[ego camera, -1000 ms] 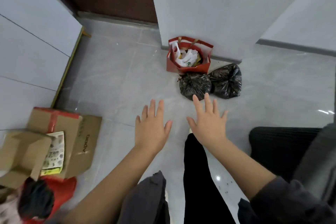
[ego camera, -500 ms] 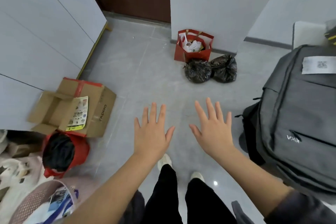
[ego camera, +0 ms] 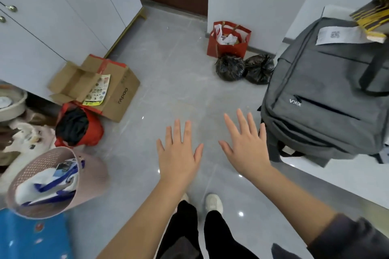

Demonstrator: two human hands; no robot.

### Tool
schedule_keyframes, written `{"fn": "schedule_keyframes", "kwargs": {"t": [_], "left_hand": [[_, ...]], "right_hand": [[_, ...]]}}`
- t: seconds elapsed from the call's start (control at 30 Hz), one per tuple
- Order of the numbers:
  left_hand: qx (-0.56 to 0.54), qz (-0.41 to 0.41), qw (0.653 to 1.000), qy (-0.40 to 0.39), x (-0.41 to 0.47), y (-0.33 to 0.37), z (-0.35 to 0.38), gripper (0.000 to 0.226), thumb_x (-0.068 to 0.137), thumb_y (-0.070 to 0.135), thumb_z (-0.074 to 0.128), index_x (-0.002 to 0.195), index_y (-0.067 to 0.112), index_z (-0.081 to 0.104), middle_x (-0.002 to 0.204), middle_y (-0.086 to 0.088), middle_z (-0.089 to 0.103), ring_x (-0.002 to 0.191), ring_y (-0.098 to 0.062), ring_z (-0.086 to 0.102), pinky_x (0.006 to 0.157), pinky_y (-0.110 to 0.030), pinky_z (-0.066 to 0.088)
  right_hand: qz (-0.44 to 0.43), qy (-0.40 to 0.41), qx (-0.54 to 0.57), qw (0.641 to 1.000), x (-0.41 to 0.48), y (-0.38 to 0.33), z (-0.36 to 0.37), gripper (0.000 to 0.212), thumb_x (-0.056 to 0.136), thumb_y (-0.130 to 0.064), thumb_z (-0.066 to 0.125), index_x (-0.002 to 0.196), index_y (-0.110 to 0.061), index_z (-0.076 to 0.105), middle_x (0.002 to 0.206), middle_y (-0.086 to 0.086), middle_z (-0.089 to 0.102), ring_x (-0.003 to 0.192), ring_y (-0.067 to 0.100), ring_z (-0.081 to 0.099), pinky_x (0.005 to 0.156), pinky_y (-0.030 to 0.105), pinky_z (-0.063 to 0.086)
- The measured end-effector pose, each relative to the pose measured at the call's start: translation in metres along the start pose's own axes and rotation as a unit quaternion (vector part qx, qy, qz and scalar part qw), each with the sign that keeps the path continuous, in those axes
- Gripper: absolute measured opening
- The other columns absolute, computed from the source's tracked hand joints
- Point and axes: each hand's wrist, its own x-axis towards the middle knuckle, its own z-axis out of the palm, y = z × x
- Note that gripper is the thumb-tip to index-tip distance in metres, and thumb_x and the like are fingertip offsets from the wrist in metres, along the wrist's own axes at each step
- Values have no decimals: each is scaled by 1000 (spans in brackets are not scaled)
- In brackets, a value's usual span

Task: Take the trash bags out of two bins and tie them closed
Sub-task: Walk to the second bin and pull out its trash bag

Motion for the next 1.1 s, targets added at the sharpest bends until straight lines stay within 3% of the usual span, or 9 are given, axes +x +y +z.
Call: {"fn": "schedule_keyframes", "kwargs": {"t": [0.2, 0.47, 0.67, 0.93, 1.1], "left_hand": [[-7, -48, 998, 31, -63, 13, 12, 70, 91, 56, 30, 150, 20, 21, 156, -10, 23, 141, -34, 27, 103, -57, 33], [-29, -122, 991, 52, -158, 28, 29, 71, 94, 56, 34, 152, 22, 11, 160, -8, 12, 144, -33, 18, 105, -58, 30], [-45, -164, 982, 78, -259, 49, 49, 72, 93, 57, 34, 152, 22, 11, 159, -9, 14, 144, -33, 19, 106, -57, 30], [-56, -210, 975, 52, -367, 118, 66, 72, 94, 58, 28, 152, 24, 2, 160, -6, 5, 146, -29, 11, 111, -54, 24], [-55, -226, 972, 41, -404, 201, 100, 71, 95, 58, 24, 151, 24, -3, 160, -6, 2, 146, -28, 8, 112, -53, 21]], "right_hand": [[-68, 8, -15, 998, -42, 6, -4, 67, 91, -51, 45, 149, -25, 24, 157, 13, 22, 143, 37, 19, 110, 61, 18], [-141, 1, -1, 990, -118, 3, 7, 67, 93, -50, 44, 150, -27, 18, 159, 11, 14, 145, 36, 12, 113, 59, 13], [-180, 0, 10, 984, -206, 23, 13, 66, 94, -51, 39, 151, -28, 14, 160, 9, 10, 146, 33, 8, 114, 56, 9], [-249, -28, -8, 968, -296, 80, -3, 63, 96, -50, 36, 151, -29, 11, 160, 8, 9, 147, 31, 6, 115, 53, 8], [-282, -42, -35, 958, -335, 154, 7, 64, 96, -51, 35, 151, -29, 10, 160, 8, 8, 147, 30, 5, 116, 53, 7]]}}
